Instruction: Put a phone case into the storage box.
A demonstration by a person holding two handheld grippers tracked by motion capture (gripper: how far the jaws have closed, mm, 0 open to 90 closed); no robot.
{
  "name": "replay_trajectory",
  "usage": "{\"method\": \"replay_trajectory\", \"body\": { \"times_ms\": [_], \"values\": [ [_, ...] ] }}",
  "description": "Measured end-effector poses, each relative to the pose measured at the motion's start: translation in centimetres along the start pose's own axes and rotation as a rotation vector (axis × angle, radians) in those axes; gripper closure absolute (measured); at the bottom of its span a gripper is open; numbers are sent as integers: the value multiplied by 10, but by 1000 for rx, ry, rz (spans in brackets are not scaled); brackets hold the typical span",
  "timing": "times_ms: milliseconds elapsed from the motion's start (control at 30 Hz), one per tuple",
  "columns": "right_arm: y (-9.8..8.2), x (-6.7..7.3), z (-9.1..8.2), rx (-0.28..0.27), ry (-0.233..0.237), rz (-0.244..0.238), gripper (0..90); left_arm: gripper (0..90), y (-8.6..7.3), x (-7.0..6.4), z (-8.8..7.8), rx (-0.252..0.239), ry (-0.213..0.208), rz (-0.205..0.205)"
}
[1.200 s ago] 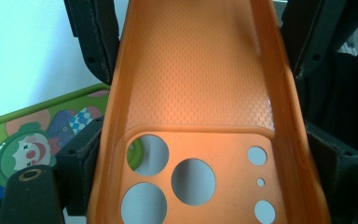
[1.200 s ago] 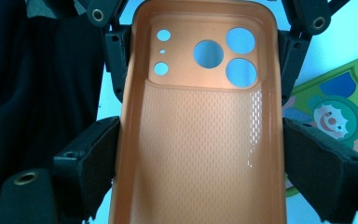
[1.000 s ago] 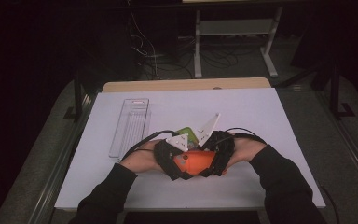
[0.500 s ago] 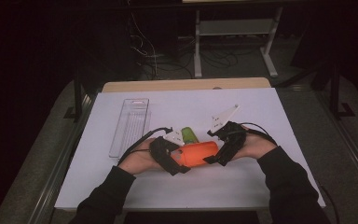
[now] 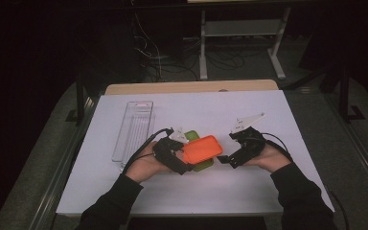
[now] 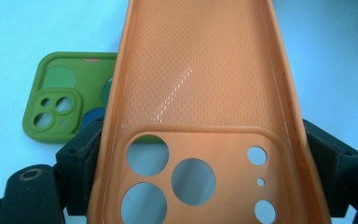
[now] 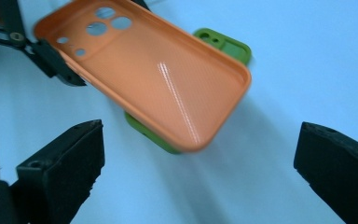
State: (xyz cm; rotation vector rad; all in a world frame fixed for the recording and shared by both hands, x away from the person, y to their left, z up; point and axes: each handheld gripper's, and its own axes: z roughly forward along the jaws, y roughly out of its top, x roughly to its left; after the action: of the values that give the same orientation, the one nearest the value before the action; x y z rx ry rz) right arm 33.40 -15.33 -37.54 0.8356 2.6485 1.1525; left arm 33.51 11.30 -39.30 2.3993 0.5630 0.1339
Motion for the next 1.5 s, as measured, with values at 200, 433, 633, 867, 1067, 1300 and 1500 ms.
{"method": "replay_trajectory", "body": {
  "times_ms": [200, 433, 633, 867, 1067, 1300, 1500],
  "values": [
    [-15, 4, 5, -39, -55, 95, 7, 158, 0, 2, -1, -5, 38, -35],
    [-32, 11, 16, -81, -127, 156, 4, 157, -1, 5, -4, -7, 48, -42],
    [-32, 12, 23, -100, -152, 166, 5, 157, -1, 7, -5, -8, 60, -58],
    [-32, 16, 29, -95, -177, 115, 5, 157, 0, 6, -6, -20, 56, -65],
    [-30, 20, 31, -94, -216, 62, 5, 158, 0, 6, -5, -20, 62, -67],
    [-30, 20, 29, -108, -267, -6, 5, 157, -1, 7, -7, -26, 56, -67],
    [-29, 25, 29, -90, -328, -101, 5, 157, -1, 10, -9, -21, 60, -66]
  ]
}}
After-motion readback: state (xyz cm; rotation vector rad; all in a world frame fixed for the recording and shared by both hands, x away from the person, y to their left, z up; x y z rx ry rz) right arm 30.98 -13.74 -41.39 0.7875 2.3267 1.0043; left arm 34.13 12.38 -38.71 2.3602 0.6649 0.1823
